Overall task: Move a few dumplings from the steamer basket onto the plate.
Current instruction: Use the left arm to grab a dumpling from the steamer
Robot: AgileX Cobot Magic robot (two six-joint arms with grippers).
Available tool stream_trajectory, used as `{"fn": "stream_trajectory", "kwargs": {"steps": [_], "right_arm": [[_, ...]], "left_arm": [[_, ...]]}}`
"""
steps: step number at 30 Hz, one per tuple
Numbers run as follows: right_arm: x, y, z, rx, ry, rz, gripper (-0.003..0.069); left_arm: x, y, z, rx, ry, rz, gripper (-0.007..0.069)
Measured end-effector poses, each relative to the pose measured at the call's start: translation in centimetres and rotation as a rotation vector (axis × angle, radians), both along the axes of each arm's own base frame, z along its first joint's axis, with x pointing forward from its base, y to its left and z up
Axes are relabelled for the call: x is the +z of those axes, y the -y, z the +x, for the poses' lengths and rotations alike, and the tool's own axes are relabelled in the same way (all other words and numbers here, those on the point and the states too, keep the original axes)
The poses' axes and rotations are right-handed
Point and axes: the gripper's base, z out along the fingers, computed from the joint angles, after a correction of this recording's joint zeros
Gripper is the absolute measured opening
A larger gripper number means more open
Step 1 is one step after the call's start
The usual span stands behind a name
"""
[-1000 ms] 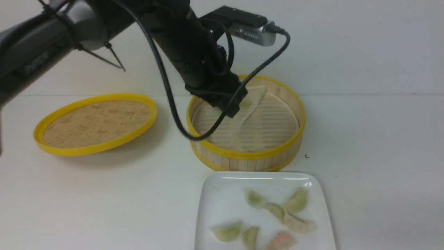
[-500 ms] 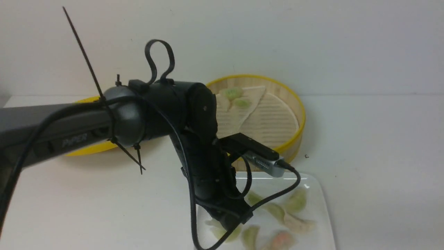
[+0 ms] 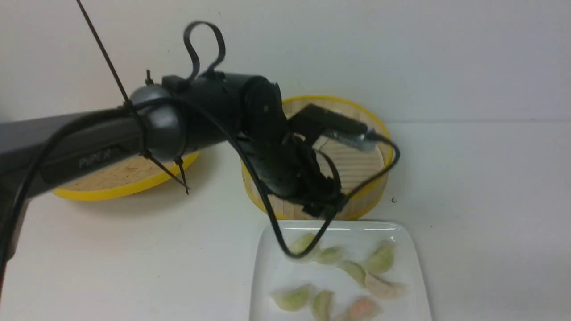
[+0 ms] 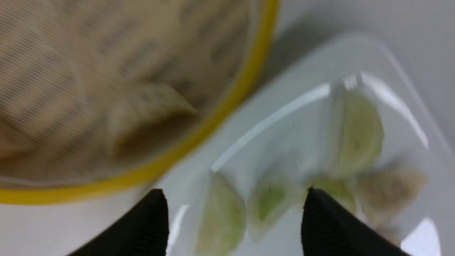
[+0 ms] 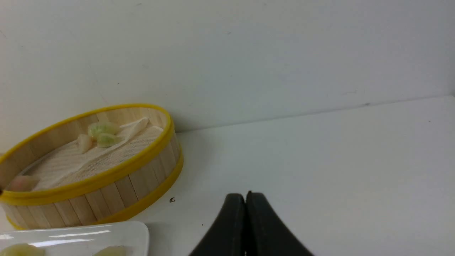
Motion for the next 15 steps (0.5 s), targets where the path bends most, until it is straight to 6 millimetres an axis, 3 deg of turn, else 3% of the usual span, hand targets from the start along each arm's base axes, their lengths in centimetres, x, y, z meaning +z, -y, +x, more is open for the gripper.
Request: {"fn": "stream_trajectory", "kwargs": {"steps": [1,2,3,6,10,15], "right_arm": [[0.0,0.0,0.0,0.000,0.000,0.000,-0.0015],[0.0,0.0,0.0,0.000,0.000,0.000,-0.0015],[0.0,0.0,0.0,0.000,0.000,0.000,-0.0015],[0.0,0.0,0.0,0.000,0.000,0.000,-0.0015],[0.0,0.0,0.0,0.000,0.000,0.000,-0.0015],[0.0,0.0,0.0,0.000,0.000,0.000,-0.0015]], "left_arm": [[0.0,0.0,0.0,-0.001,-0.003,0.002,0.0442],[1.6,-0.9,1.9,0.065,0.007,-0.026,0.0423],[1.6,-0.9,1.8,0.063,0.002,-0.023,0.0422],[2.1,-1.8,5.0,0.089,-0.010,-0.005,0.0413],[-0.2,-0.8,7.1,0.060,-0.066,0.035,0.0406],[-4.2,0.2,8.2,0.019,-0.201,0.107,0.0408]]}}
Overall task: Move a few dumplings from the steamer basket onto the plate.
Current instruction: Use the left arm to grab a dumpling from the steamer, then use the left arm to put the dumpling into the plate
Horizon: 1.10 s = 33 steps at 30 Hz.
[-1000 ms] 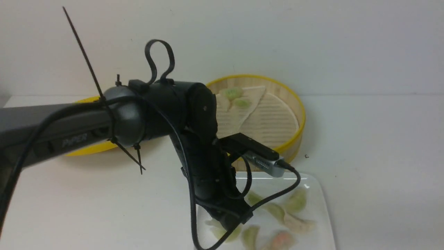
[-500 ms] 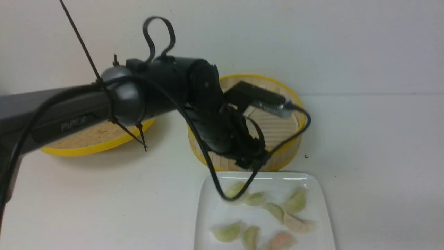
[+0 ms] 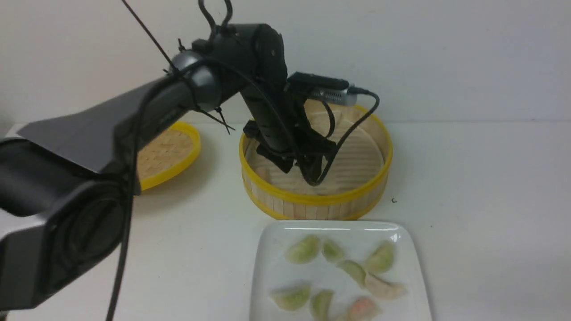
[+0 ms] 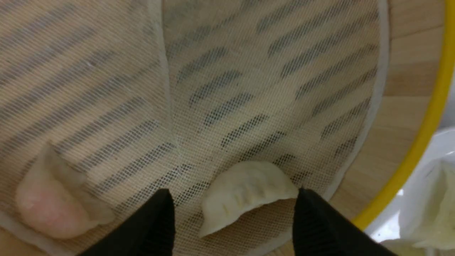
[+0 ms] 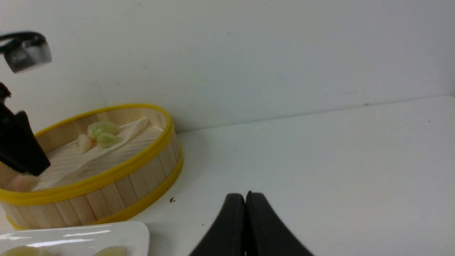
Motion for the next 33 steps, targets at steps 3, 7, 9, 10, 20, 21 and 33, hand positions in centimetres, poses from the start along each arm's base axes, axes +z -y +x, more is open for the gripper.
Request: {"fn": "stream_trajectory", "kwargs": {"steps": [3,7,9,10,20,21,33], "right_arm": [[0.0,0.0,0.0,0.000,0.000,0.000,-0.0015],[0.0,0.0,0.0,0.000,0.000,-0.002,-0.0015],[0.0,0.0,0.0,0.000,0.000,-0.002,-0.0015],[0.0,0.0,0.0,0.000,0.000,-0.002,-0.0015],[0.0,0.0,0.0,0.000,0.000,-0.001,-0.0015],[0.0,0.0,0.0,0.000,0.000,0.000,-0.0015],[0.0,0.0,0.0,0.000,0.000,0.000,-0.0015]], "left_arm": [[-1.6,0.2,0.1,-0.009,-0.051,0.025,0.0417],[-2.0,0.5,0.2,-0.014,-0.055,0.031,0.0418],[-2.2,0.7,0.1,-0.020,-0.057,0.032,0.0418],[-2.3,0.8,0.1,-0.020,-0.058,0.033,0.0417],[-2.0,1.0,0.3,-0.024,-0.048,0.027,0.0248],[-1.7,1.0,0.4,-0.027,-0.041,0.032,0.0139],[11.4,-0.7,-2.3,-0.023,0.214,-0.077,0.0058]]}}
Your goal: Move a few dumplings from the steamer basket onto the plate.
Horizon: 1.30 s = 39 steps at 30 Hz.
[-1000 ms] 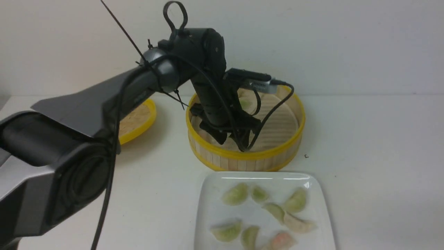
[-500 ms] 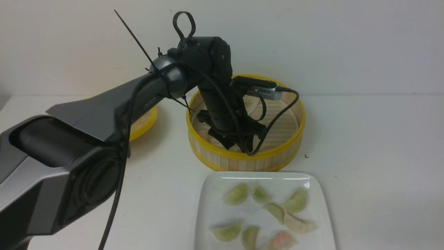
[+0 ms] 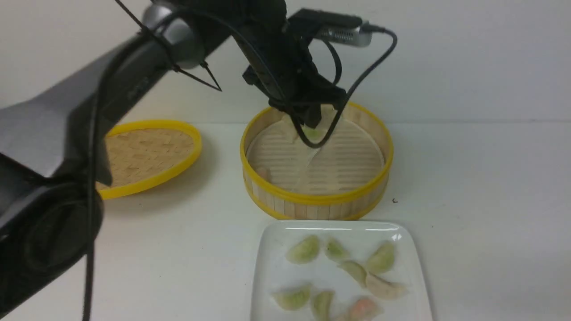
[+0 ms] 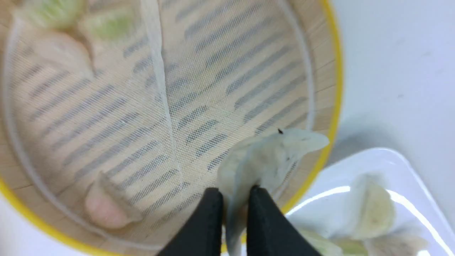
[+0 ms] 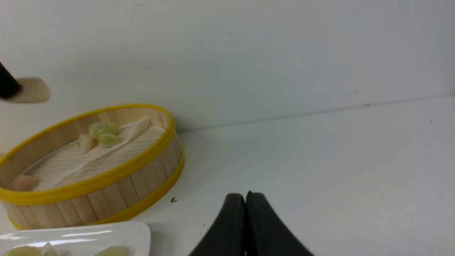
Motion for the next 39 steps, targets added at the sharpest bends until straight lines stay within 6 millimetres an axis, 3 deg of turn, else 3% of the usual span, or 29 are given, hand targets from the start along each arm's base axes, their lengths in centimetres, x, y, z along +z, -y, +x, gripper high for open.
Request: {"fn": "stream_trajectory", "kwargs": {"steps": [3,7,11,16,23,25,28,32,34,37,39], "right_arm": [[0.0,0.0,0.0,0.000,0.000,0.001,-0.0015],[0.0,0.0,0.0,0.000,0.000,0.001,-0.0015],[0.0,0.0,0.0,0.000,0.000,0.001,-0.0015],[0.0,0.0,0.0,0.000,0.000,0.001,-0.0015],[0.0,0.0,0.0,0.000,0.000,0.001,-0.0015],[0.0,0.0,0.0,0.000,0.000,0.001,-0.0015],[0.0,0.0,0.0,0.000,-0.001,0.001,-0.0015],[0.0,0.0,0.0,0.000,-0.003,0.001,-0.0015],[0.0,0.0,0.0,0.001,-0.005,0.001,-0.0015],[0.0,0.0,0.0,0.001,-0.006,0.001,-0.0015],[-0.1,0.0,0.0,0.001,-0.007,0.001,-0.0015]], "left_arm": [[0.8,-0.8,-1.8,0.001,-0.030,-0.004,0.0058],[-0.5,-2.1,-5.1,-0.007,-0.142,0.029,0.0058],[-4.5,-3.0,-9.5,-0.037,-0.305,0.124,0.0058],[-10.2,-1.6,-13.7,-0.132,-0.428,0.225,0.0056],[-12.4,0.0,-14.6,-0.158,-0.440,0.225,0.0064],[-12.6,0.1,-14.6,-0.160,-0.443,0.226,0.0084],[-12.8,0.3,-14.8,-0.165,-0.451,0.230,0.0173],[-12.1,0.5,-14.7,-0.177,-0.457,0.238,0.0379],[-11.4,0.5,-14.5,-0.188,-0.460,0.249,0.0409],[-9.1,0.4,-14.4,-0.180,-0.403,0.233,0.0376],[-7.0,-0.2,-14.8,-0.165,-0.349,0.221,0.0288]]}}
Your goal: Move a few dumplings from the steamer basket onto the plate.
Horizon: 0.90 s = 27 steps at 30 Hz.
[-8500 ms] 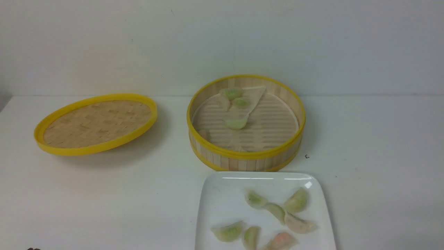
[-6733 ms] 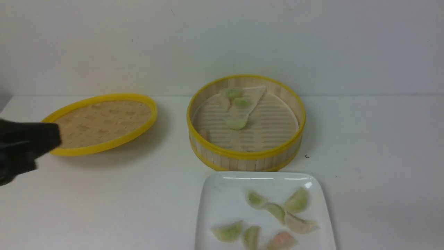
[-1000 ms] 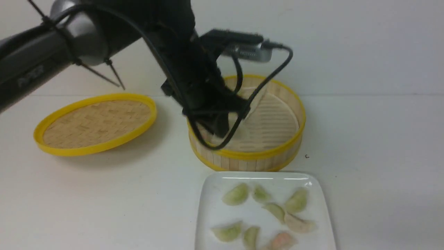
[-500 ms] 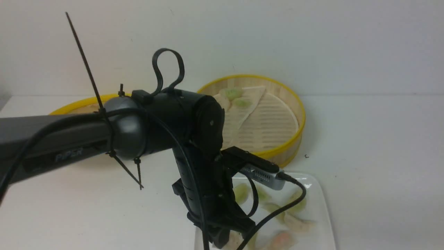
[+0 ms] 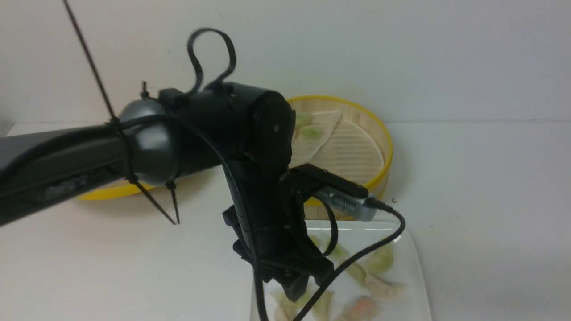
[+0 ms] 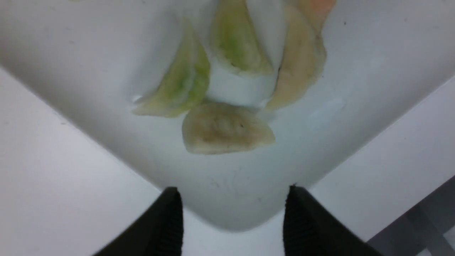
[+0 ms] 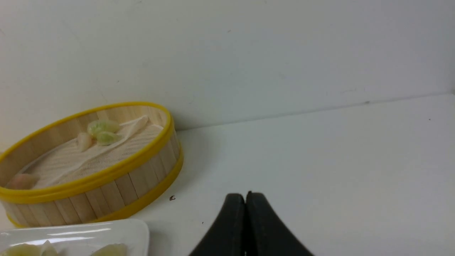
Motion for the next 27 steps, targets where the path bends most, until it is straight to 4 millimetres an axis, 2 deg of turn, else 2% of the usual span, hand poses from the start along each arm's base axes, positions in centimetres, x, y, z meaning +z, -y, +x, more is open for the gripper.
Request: {"fn": "stream_trajectory", "kwargs": {"steps": [1,2,3,4,5,6,10,11,16,21,27], "right_arm": [[0.0,0.0,0.0,0.000,-0.001,0.000,-0.0015],[0.0,0.0,0.0,0.000,-0.001,0.000,-0.0015],[0.0,0.0,0.0,0.000,-0.001,0.000,-0.0015],[0.0,0.0,0.0,0.000,-0.001,0.000,-0.0015],[0.0,0.0,0.0,0.000,-0.001,0.000,-0.0015],[0.0,0.0,0.0,0.000,-0.001,0.000,-0.0015],[0.0,0.0,0.0,0.000,-0.001,0.000,-0.0015],[0.0,0.0,0.0,0.000,-0.001,0.000,-0.0015],[-0.1,0.0,0.0,0.001,-0.008,0.000,-0.0015],[-0.3,-0.1,0.0,0.006,-0.033,-0.001,-0.0015],[-0.4,-0.1,0.0,0.007,-0.042,-0.001,-0.0015]], "left_arm": [[1.7,-0.6,-0.5,0.012,0.042,-0.018,0.0218],[2.0,-0.7,-0.6,0.015,0.049,-0.022,0.0205],[4.1,-1.5,-1.5,0.032,0.101,-0.055,0.0116],[5.5,-2.2,-2.2,0.043,0.143,-0.089,0.0066],[6.1,-2.5,-2.6,0.048,0.164,-0.105,0.0052],[8.3,-3.7,-4.0,0.074,0.258,-0.189,0.0013],[11.0,-6.3,-6.9,0.123,0.468,-0.374,-0.0006],[11.1,-6.4,-7.0,0.126,0.484,-0.387,-0.0006],[10.6,-9.3,-10.3,0.179,0.634,-0.548,-0.0006],[10.1,-11.4,-12.9,0.225,0.704,-0.669,-0.0006],[11.2,-12.6,-14.3,0.201,0.777,-0.709,-0.0006]]}}
